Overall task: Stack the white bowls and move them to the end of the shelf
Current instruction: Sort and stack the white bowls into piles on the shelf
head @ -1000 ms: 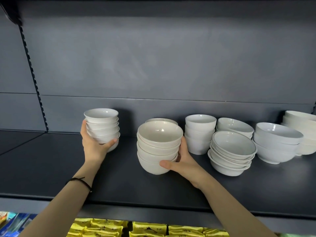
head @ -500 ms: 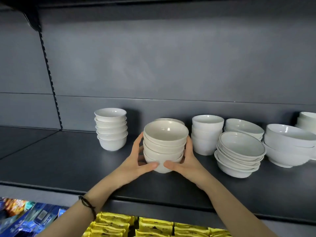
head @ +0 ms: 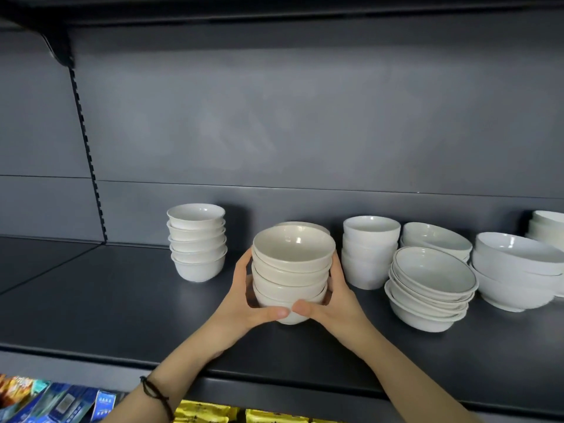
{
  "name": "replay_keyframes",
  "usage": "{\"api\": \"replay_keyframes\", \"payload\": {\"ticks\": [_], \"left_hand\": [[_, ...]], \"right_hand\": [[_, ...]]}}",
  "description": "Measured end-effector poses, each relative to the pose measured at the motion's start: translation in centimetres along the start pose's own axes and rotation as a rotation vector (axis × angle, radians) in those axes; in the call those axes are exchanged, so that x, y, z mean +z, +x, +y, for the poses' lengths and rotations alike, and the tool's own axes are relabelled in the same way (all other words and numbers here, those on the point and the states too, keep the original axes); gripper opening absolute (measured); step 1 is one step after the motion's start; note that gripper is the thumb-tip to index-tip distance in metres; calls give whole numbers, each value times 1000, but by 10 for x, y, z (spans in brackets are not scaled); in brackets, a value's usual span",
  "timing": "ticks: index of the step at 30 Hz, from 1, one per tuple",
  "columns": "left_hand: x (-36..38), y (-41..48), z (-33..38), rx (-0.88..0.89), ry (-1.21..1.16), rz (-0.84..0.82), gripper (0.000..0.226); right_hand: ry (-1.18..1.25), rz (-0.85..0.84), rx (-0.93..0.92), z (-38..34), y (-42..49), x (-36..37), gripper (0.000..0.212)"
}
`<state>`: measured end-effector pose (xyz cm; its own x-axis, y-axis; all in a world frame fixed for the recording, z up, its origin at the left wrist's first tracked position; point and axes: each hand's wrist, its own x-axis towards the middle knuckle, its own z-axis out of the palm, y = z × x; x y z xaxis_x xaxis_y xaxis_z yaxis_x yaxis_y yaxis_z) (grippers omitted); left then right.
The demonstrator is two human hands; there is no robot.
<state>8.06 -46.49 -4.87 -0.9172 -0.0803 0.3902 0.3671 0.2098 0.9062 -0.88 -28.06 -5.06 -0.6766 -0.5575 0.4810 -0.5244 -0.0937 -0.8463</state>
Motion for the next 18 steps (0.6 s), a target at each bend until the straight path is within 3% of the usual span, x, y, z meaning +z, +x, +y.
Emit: {"api": "replay_keyframes", "payload": {"ticks": [9, 18], "left_hand": [[-28, 73, 50, 157, 25, 11, 105], [-33, 146, 33, 161, -44, 39, 96]], "right_hand": [[18, 177, -146, -35, 67, -10, 117], [16, 309, -159, -18, 122, -19, 109]]}}
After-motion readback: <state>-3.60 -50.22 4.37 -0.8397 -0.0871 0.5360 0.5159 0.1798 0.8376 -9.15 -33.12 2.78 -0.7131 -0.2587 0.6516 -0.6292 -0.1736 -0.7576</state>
